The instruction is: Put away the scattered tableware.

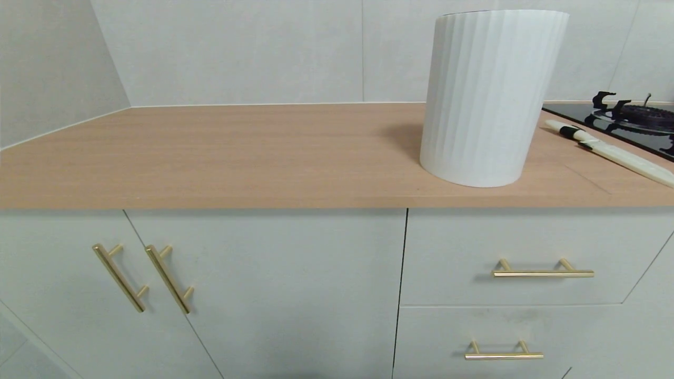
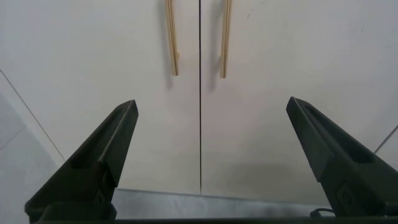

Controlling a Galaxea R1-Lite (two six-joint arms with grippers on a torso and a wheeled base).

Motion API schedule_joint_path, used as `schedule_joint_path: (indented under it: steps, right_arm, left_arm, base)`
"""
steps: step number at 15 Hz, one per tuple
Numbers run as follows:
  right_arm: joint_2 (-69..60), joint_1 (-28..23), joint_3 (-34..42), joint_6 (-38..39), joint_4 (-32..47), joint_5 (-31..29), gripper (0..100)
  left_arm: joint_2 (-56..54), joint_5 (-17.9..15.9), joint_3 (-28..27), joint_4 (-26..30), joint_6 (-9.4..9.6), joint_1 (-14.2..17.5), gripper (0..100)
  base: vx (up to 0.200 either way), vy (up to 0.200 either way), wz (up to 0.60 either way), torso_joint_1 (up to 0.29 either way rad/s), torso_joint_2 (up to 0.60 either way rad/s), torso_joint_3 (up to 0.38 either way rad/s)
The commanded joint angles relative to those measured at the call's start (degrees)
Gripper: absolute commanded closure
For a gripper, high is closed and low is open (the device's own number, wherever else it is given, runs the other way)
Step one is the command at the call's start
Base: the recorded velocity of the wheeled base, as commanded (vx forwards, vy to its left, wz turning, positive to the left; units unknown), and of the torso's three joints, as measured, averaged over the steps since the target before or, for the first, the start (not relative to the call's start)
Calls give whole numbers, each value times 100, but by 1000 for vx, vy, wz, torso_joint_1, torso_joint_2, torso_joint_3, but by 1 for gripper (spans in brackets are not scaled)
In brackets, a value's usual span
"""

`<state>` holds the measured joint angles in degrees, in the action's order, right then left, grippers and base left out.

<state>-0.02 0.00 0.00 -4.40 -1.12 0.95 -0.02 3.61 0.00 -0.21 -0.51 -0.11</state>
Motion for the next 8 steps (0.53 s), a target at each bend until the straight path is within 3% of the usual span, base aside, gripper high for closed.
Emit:
schedule_joint_path:
  steps: [1, 5, 8]
  right_arm:
    - [11, 9, 0, -17, -2, 37, 0]
    - [11, 9, 0, -8, -2, 37, 0]
    - [2, 9, 0, 1, -2, 37, 0]
  left_arm:
    - [2, 0, 0, -6, -2, 2, 0]
    - [2, 0, 0, -6, -10, 2, 0]
    - [2, 0, 0, -6, -28, 2, 0]
  base:
    - [0, -200, 0, 2, 2, -2]
    - [0, -200, 0, 1, 2, 5]
    - [0, 0, 0, 0, 0, 0]
